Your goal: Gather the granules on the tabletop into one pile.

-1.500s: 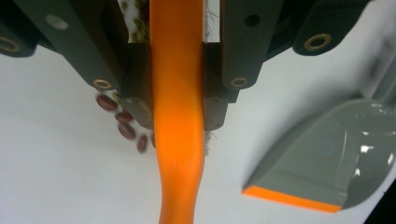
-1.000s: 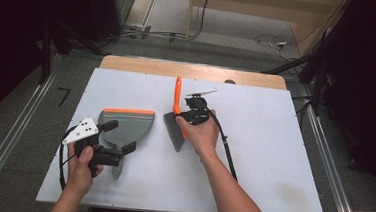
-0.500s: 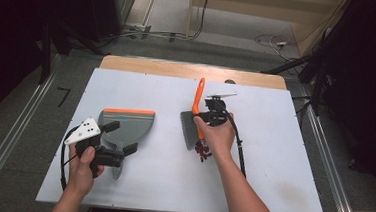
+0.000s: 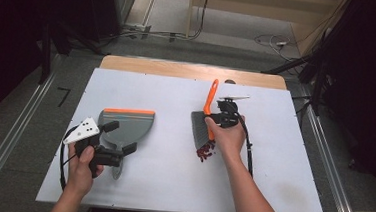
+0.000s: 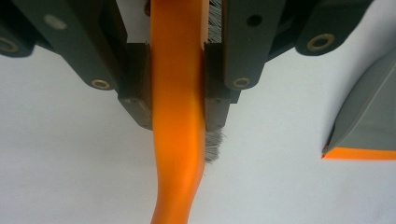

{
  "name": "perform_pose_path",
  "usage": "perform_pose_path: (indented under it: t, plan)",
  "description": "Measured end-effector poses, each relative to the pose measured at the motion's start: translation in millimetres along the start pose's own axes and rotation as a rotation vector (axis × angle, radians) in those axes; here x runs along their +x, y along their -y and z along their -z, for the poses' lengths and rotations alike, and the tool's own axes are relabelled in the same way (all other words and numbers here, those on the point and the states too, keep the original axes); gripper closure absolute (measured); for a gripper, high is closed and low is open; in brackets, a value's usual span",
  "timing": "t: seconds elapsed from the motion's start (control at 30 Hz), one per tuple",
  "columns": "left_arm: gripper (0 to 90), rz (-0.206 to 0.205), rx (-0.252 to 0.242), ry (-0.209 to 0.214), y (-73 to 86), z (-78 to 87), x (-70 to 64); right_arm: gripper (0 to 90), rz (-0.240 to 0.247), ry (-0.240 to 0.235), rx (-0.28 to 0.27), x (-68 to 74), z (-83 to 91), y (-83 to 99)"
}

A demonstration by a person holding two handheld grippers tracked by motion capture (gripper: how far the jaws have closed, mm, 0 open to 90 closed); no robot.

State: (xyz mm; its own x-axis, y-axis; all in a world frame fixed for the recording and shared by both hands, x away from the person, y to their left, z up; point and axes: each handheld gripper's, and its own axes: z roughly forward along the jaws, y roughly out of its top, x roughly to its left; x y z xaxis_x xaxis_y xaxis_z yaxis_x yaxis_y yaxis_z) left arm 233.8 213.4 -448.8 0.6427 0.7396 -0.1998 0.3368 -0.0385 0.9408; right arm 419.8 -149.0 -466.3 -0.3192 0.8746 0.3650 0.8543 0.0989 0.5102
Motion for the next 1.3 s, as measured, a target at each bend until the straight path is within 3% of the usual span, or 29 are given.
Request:
perform_pose_path:
  t: [0.23,0.37,0.5,0.57,0.6,0.7,0.87,1.03,1.23,1.3]
  plan:
    - [0.0,0.001,0.003,0.001,0.2,-1.0,-0.2,67.5,-0.024,0.004,-0.013,-9.3,4.5,2.2]
    - [0.0,0.005,0.001,0.001,0.1,-1.9,0.1,68.0,-0.037,-0.051,-0.034,-6.3,8.9,2.8]
    - [0.0,0.005,0.0,0.0,-0.2,-2.7,0.0,68.4,0.0,-0.086,-0.068,3.7,19.1,-2.4]
    - [0.0,0.004,0.002,-0.001,-0.4,-2.7,-0.1,68.5,0.068,-0.072,-0.087,11.4,30.3,-12.7]
    - [0.0,0.006,-0.001,-0.002,-0.4,-2.7,0.0,68.5,0.068,-0.072,-0.087,11.4,30.3,-12.7]
    - [0.0,0.011,-0.004,-0.005,-0.6,-1.7,0.7,68.5,0.173,-0.027,-0.099,16.3,40.8,-26.2]
    - [0.0,0.013,-0.004,-0.007,-0.5,-1.2,1.8,68.5,0.398,0.035,-0.089,14.5,41.8,-46.6]
    - [0.0,0.014,-0.001,-0.011,0.0,-1.3,2.5,68.5,0.698,0.162,-0.11,14.2,24.5,-53.7]
    - [0.0,0.022,0.001,-0.019,1.6,-0.3,5.5,68.4,0.975,0.201,-0.074,22.1,-1.5,-52.1]
    - [0.0,0.021,0.004,-0.018,2.0,-0.2,5.9,68.5,1.027,0.221,-0.069,24.2,-8.9,-50.0]
